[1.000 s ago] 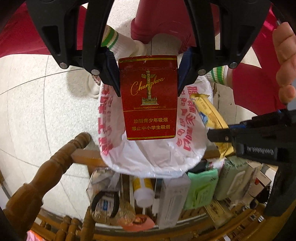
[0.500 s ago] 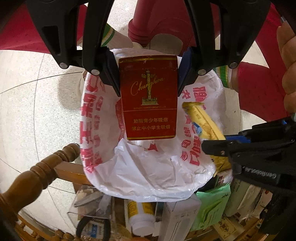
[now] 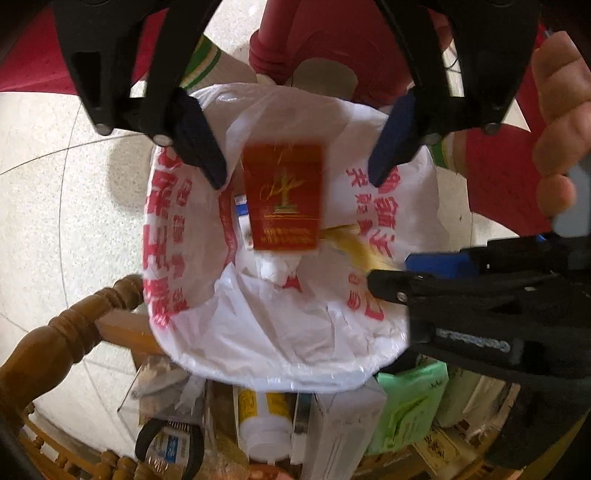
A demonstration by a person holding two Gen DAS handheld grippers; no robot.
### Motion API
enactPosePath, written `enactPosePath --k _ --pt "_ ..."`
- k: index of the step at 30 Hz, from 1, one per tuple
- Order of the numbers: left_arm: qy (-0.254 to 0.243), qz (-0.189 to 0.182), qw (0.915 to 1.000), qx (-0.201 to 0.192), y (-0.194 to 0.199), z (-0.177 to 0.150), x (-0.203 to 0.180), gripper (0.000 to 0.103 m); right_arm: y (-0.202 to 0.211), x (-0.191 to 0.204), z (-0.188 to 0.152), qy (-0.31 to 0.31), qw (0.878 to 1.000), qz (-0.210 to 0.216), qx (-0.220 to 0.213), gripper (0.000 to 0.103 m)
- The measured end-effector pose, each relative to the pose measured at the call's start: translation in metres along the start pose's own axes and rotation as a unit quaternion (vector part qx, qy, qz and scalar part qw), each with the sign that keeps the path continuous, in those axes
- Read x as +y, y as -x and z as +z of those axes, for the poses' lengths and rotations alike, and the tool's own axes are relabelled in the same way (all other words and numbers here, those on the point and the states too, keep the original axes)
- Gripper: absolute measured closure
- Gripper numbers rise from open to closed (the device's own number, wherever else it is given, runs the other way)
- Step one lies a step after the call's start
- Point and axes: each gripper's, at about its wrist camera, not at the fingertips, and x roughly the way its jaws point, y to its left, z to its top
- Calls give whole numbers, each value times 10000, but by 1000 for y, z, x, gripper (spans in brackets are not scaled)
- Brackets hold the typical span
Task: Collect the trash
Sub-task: 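Open the right gripper over the bag while the left gripper releases the wrapper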
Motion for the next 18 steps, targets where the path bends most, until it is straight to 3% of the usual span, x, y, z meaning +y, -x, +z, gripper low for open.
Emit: enactPosePath --k 2,11,18 --pt "-3 12 10000 32 0 0 0 48 1 1 1 46 10000 -23 -21 25" --pt "99 21 9999 59 7 -4 3 38 4 -7 1 -50 9999 42 -82 25" --pt "-201 667 9959 -580 41 -19 -6 31 25 -3 -2 14 9995 52 -310 25"
